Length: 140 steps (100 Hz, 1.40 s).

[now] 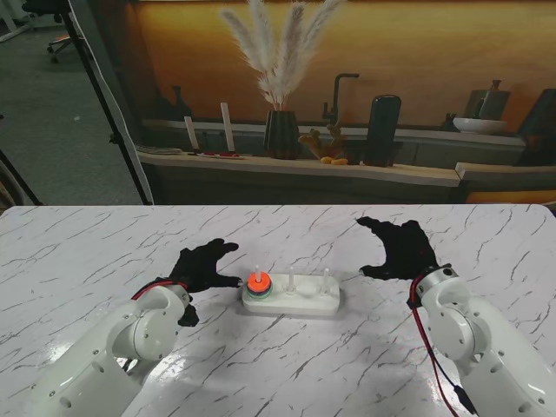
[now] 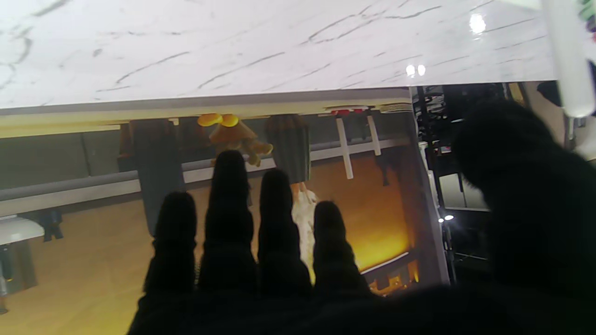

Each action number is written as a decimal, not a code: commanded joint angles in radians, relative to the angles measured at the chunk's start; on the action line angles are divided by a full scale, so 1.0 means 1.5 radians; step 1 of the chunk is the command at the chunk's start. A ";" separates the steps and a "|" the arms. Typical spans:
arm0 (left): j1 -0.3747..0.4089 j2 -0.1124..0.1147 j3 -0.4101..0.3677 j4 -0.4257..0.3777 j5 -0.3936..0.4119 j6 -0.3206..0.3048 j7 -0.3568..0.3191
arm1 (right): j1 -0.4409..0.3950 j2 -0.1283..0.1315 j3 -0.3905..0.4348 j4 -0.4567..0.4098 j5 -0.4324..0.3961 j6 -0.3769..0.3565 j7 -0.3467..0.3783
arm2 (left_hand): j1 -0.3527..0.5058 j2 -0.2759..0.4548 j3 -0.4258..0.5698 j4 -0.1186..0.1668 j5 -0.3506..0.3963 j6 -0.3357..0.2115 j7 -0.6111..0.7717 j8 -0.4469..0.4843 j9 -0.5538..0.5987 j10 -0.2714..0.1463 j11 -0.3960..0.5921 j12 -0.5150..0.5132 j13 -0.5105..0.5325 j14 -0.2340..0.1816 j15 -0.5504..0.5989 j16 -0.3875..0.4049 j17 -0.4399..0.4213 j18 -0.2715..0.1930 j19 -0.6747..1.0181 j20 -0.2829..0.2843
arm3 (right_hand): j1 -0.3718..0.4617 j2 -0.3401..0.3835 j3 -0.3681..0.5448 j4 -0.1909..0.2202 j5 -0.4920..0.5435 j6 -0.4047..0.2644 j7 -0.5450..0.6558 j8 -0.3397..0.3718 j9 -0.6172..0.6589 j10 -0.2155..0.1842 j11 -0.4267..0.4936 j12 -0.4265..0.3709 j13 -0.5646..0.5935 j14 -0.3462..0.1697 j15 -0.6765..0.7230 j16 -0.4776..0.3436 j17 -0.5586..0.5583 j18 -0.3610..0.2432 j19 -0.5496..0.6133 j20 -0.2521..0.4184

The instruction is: Move the three rings of the Hanoi Tower from the left rod to the right rod

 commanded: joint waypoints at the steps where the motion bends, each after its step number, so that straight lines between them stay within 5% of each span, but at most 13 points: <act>1: -0.002 -0.011 0.009 0.000 -0.007 -0.008 -0.007 | -0.008 0.000 0.006 0.001 0.002 0.006 -0.002 | 0.022 -0.024 0.014 0.014 -0.013 0.001 0.010 0.014 0.012 0.004 0.012 0.020 0.008 0.010 0.027 0.033 0.006 0.031 0.050 0.027 | -0.004 0.007 -0.013 -0.010 0.009 -0.007 0.003 -0.013 0.011 -0.002 0.000 0.000 0.011 -0.006 0.002 -0.001 -0.011 0.232 -0.005 -0.007; 23: -0.011 -0.007 0.028 -0.009 -0.016 -0.010 -0.037 | -0.013 -0.001 0.020 0.005 0.005 0.015 -0.003 | 0.030 -0.031 0.028 0.013 -0.002 -0.010 0.022 0.034 -0.008 0.006 0.002 0.029 -0.015 0.004 0.042 0.062 -0.007 0.019 0.059 0.025 | 0.006 0.025 -0.034 -0.002 0.009 -0.004 0.010 -0.017 0.013 -0.003 0.003 0.000 0.013 -0.006 0.004 0.000 -0.010 0.230 -0.002 -0.010; 89: 0.014 0.007 0.002 -0.054 -0.034 -0.008 -0.114 | -0.001 0.000 0.007 0.019 0.025 0.027 0.021 | 0.040 -0.047 0.053 0.015 -0.025 -0.001 -0.004 0.022 -0.065 0.014 -0.024 -0.003 -0.053 -0.001 -0.031 0.022 -0.042 0.015 -0.036 -0.019 | 0.032 0.077 -0.116 0.026 0.018 -0.004 0.026 -0.026 0.022 -0.002 0.006 -0.001 0.020 -0.006 0.013 0.001 -0.009 0.227 0.005 -0.017; 140: -0.014 0.001 0.047 -0.019 -0.035 -0.013 -0.084 | -0.009 0.000 0.014 0.016 0.029 0.032 0.027 | 0.036 -0.067 0.094 0.018 -0.046 0.020 -0.009 0.018 -0.064 0.016 -0.019 0.001 -0.043 -0.005 0.001 0.057 -0.023 0.010 0.008 0.016 | 0.030 0.075 -0.144 0.042 0.021 -0.003 0.031 -0.027 0.027 -0.002 0.009 -0.001 0.023 -0.007 0.017 0.001 -0.007 0.225 0.009 -0.019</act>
